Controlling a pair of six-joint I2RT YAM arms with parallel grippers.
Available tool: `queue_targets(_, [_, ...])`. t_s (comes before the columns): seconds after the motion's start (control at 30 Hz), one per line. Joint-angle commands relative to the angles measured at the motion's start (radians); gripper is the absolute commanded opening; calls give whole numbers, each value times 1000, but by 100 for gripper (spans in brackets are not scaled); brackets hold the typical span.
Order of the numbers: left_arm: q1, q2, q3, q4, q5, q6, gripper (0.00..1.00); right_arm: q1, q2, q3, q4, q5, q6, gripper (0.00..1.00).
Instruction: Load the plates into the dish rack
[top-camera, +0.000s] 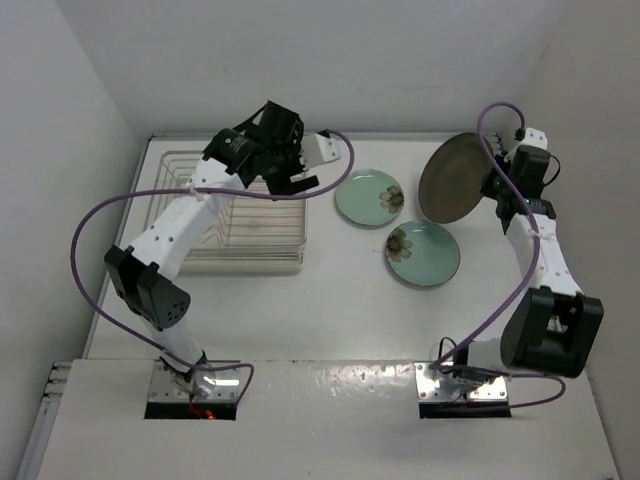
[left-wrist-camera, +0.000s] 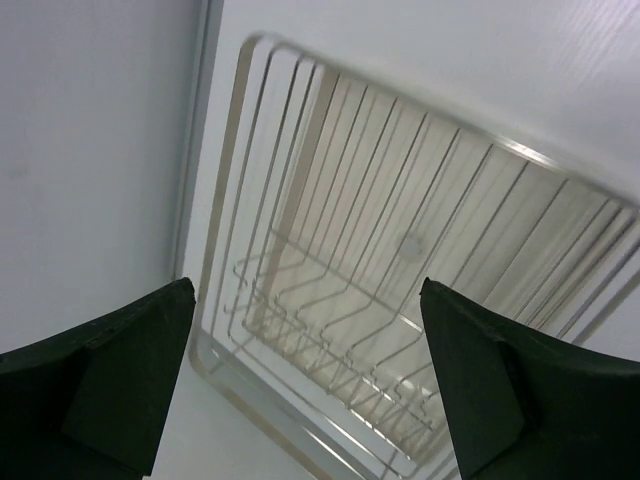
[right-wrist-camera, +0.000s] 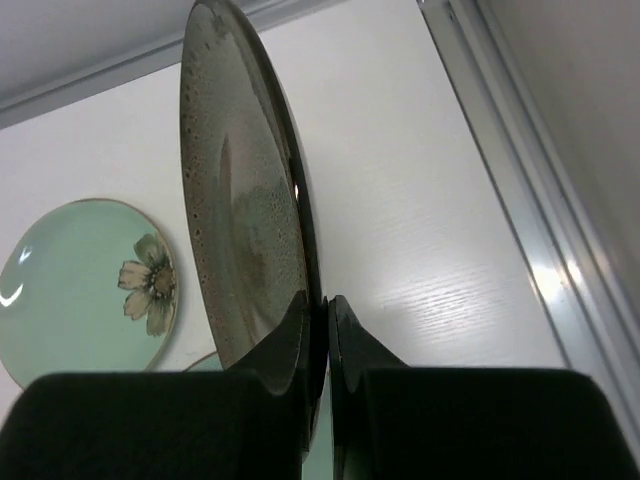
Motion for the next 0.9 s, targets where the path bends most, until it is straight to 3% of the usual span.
queue_targets(0.0, [-67,-69,71,19,83,69,100,43,-164,88,161,-10,-124,0])
queue_targets(0.1, [-99,-79,126,19,187,98,100,61,-264,51,182,-110,-145,0])
queue_targets(0.2, [-99,-121,157,31,426,149,100,75,-343,36,155,-277,-151,0])
queue_targets(0.33, [-99,-135,166,41,647,180,100,126,-455,-10,139,-539,-125,0])
queue_targets(0.43, [-119,-135,176,41,759,180,100,179,-523,-66,175,-640,-96,0])
queue_targets(0.6, [-174,-79,235,53,798,128,100,282,-589,-93,110,-656,-109,0])
queue_targets(0.87, [-274,-34,191,53,788,68,100,426,-618,-93,66,-613,-135,0])
